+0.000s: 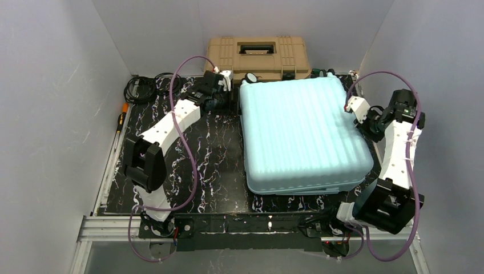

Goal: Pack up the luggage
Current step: Zip the luggage at the center of the board.

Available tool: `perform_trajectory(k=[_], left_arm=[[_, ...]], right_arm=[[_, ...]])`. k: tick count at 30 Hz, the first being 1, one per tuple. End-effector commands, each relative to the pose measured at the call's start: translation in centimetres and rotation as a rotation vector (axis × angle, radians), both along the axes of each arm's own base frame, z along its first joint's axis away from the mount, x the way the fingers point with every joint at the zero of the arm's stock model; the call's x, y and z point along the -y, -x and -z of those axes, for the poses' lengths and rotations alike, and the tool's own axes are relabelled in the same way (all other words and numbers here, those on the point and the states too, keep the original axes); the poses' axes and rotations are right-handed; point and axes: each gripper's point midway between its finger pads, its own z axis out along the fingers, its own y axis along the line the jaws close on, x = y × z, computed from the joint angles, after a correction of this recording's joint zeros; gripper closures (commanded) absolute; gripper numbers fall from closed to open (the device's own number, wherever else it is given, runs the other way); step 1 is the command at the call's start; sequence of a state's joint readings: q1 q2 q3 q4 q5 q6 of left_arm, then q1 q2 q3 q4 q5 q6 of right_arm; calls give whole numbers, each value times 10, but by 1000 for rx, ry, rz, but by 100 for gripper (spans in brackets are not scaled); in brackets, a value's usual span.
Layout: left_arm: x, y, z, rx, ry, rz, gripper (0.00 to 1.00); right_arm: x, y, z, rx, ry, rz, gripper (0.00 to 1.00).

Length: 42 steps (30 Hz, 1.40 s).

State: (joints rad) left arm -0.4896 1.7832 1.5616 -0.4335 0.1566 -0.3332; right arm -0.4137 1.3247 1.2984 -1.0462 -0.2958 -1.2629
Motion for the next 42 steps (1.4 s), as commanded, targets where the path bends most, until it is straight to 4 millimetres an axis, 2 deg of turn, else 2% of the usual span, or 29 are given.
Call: perform_trajectory(k=[1,5,8,10,12,15,18,21,30,35,39,42], left_arm=[[-2,17,-48,113,50,70,32],[-16,19,-44,126,-8,60,31],[-20,23,-36,110,-30,61,30],[-24,25,-32,103,-47,57,30],[-28,27,-27,92,-63,52,30],[-36,31,-18,77,-89,43,30],[-46,32,-11,79,-113,22,31],[-48,30,-7,82,-114,8,32],[-26,5,14,13,-76,-5,35],[-12,-12,15,-1,-48,-11,36],[0,-17,4,11,-5,-2,36],[11,-19,-21,49,44,9,36]], right_arm=[[-107,89,40,-413,-328,-205,87],[-102,84,42,-387,-292,-183,88],[-106,91,41,-380,-303,-203,88],[-102,83,38,-344,-284,-179,88],[-82,60,34,-262,-210,-75,88],[-47,31,17,-117,-179,53,89],[-17,16,2,-74,-243,155,89],[-3,4,5,-96,-282,209,89],[-4,-25,40,-144,-393,234,88],[-7,-26,64,-204,-414,214,87],[-16,-22,77,-237,-426,171,87],[-27,-19,87,-260,-419,142,87]])
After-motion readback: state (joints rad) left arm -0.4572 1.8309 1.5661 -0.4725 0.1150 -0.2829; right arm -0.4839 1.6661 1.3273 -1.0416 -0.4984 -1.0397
